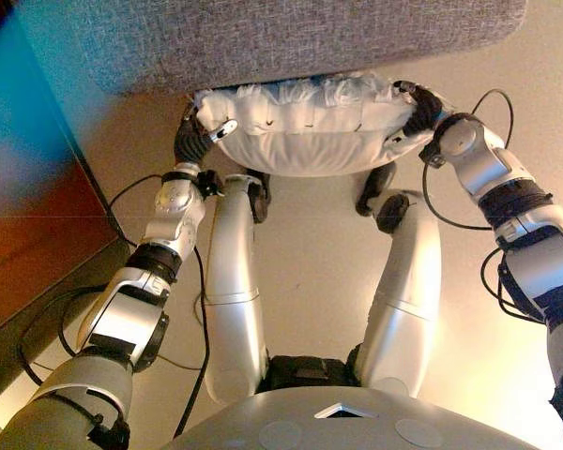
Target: Pick up the cushion and take it to the sofa
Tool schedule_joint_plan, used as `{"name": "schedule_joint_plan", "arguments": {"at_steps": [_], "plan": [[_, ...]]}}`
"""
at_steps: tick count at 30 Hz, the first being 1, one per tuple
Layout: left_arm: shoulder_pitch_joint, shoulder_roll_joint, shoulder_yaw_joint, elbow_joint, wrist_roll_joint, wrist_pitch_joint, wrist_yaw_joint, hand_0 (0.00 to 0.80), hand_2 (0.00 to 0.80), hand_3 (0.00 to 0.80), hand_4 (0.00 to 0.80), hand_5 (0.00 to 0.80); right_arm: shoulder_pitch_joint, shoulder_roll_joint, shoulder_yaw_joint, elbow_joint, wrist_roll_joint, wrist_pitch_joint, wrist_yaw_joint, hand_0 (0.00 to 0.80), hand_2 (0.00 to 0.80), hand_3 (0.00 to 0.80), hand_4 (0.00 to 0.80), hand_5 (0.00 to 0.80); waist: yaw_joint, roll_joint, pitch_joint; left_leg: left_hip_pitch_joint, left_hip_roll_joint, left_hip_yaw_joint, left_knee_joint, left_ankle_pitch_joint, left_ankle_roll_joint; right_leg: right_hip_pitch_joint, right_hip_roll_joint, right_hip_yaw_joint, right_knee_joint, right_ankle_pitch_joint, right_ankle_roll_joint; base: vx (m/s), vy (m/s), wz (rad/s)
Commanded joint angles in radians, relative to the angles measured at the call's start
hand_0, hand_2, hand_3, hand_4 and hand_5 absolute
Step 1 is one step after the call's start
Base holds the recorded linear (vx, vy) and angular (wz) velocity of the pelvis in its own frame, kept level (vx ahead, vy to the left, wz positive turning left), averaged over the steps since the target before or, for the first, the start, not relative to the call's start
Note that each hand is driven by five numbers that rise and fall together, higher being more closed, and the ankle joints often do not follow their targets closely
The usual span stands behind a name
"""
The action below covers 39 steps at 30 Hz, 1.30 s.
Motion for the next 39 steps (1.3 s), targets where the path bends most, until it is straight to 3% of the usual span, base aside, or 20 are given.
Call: {"name": "schedule_joint_plan", "arguments": {"at_steps": [1,5,11,13,14,15,16,27,39], "plan": [[-0.052,-0.002,-0.011,0.014,-0.014,0.011,-0.056,0.0,0.0,0.0,0.0,0.0,-0.039,-0.032,0.02,-0.005,0.017,-0.013,0.014,0.0,0.0,0.0,0.0,0.0,-0.012,0.013,-0.004,0.034,-0.002,0.048,-0.017,-0.052,-0.003,-0.002,0.036,0.027,-0.04,0.065,0.008,0.0,0.0,0.0],[-0.1,0.011,-0.027,0.041,-0.019,0.069,-0.062,0.0,0.0,0.0,0.0,0.0,-0.049,-0.026,0.027,0.003,0.049,-0.024,0.018,0.0,0.0,0.0,0.0,0.0,-0.021,0.007,-0.004,0.031,0.001,0.049,-0.019,-0.051,-0.006,-0.002,0.041,0.029,-0.049,0.071,0.01,0.004,0.006,-0.03],[-0.127,0.018,-0.033,0.104,-0.051,0.13,-0.163,0.0,0.0,0.0,0.0,0.0,-0.061,-0.022,0.035,0.003,0.053,-0.035,0.012,0.0,0.0,0.0,0.0,0.0,-0.032,0.007,-0.004,0.031,0.005,0.059,-0.021,-0.054,-0.007,-0.002,0.047,0.033,-0.061,0.075,0.01,0.003,0.007,-0.01],[-0.131,0.019,-0.038,0.109,-0.051,0.134,-0.181,0.747,0.747,0.747,0.747,0.747,-0.064,-0.022,0.036,0.001,0.049,-0.032,0.018,0.0,0.0,0.0,0.0,0.0,-0.035,0.008,-0.004,0.032,0.006,0.061,-0.024,-0.055,-0.008,-0.003,0.048,0.034,-0.064,0.076,0.011,0.0,0.0,0.0],[-0.131,0.019,-0.039,0.108,-0.054,0.133,-0.187,0.8,0.8,0.8,0.8,0.8,-0.064,-0.022,0.036,-0.003,0.041,-0.023,0.02,0.0,0.0,0.0,0.0,0.0,-0.036,0.008,-0.004,0.032,0.007,0.063,-0.024,-0.055,-0.008,-0.004,0.048,0.034,-0.065,0.077,0.011,0.006,0.03,-0.03],[-0.131,0.019,-0.04,0.107,-0.054,0.131,-0.196,0.8,0.8,0.8,0.8,0.8,-0.065,-0.024,0.038,-0.002,0.019,-0.01,0.017,0.549,0.549,0.549,0.549,0.549,-0.037,0.01,-0.004,0.03,0.007,0.064,-0.025,-0.056,-0.008,-0.006,0.048,0.036,-0.066,0.077,0.01,0.0,0.0,0.0],[-0.134,0.021,-0.043,0.108,-0.053,0.129,-0.198,0.8,0.8,0.8,0.8,0.8,-0.068,-0.025,0.042,0.003,0.013,-0.006,0.013,0.8,0.8,0.8,0.8,0.8,-0.037,0.011,-0.004,0.03,0.008,0.065,-0.026,-0.056,-0.008,-0.007,0.048,0.037,-0.067,0.077,0.01,0.0,0.0,0.0],[-0.148,0.02,-0.044,0.102,-0.062,0.096,-0.182,0.8,0.8,0.8,0.8,0.8,-0.082,-0.013,0.046,0.031,-0.03,0.055,-0.036,0.8,0.8,0.8,0.8,0.8,-0.035,0.012,-0.004,0.026,0.008,0.066,-0.031,-0.055,-0.009,-0.009,0.05,0.036,-0.076,0.081,0.011,-0.002,0.001,-0.01],[-0.062,-0.01,-0.031,-0.061,-0.043,-0.057,-0.197,0.8,0.8,0.8,0.8,0.8,0.013,0.001,-0.012,-0.061,-0.1,0.097,-0.255,0.8,0.8,0.8,0.8,0.8,-0.032,0.01,-0.004,0.155,0.015,0.066,-0.11,-0.051,-0.016,0.111,0.064,0.024,-0.135,0.095,0.032,-0.008,-0.025,0.0]]}}
